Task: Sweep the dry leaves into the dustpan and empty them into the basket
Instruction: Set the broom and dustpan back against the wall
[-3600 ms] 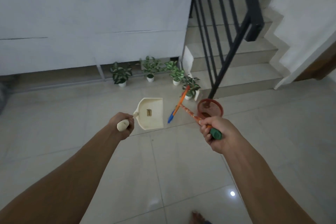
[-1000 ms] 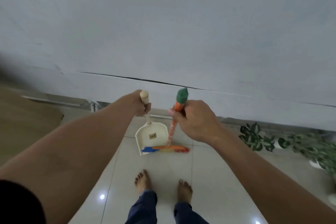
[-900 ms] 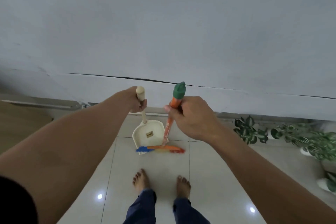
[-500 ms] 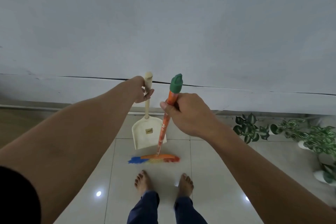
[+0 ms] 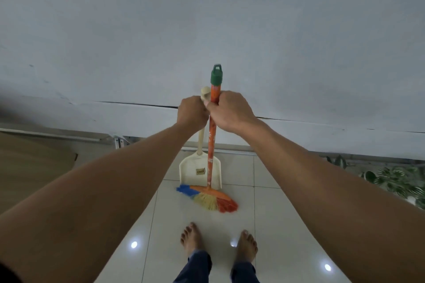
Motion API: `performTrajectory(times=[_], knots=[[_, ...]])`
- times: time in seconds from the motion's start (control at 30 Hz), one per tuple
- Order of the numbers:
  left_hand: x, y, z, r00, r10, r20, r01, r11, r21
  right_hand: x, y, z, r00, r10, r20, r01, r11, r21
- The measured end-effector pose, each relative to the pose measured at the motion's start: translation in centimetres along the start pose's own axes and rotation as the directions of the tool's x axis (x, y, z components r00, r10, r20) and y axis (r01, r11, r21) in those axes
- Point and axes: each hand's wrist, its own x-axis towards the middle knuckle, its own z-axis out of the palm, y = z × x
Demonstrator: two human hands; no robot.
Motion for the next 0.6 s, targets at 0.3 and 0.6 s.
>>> performTrajectory(times=[0.3, 0.6], knots=[[2.3, -2.1, -0.7, 0.994, 0.105, -0.030, -0.104, 0.993, 0.048, 3.1, -1.7, 0.9, 0.997, -0.081, -0.010, 0.080, 0.994, -0.075], [2.6, -2.9, -0.1, 0.992, -0.008, -0.126, -0.013, 0.985, -0.169, 4.7, -0.8, 2.2, 0.991, -0.069, -0.110, 0.059, 0.993, -0.098]])
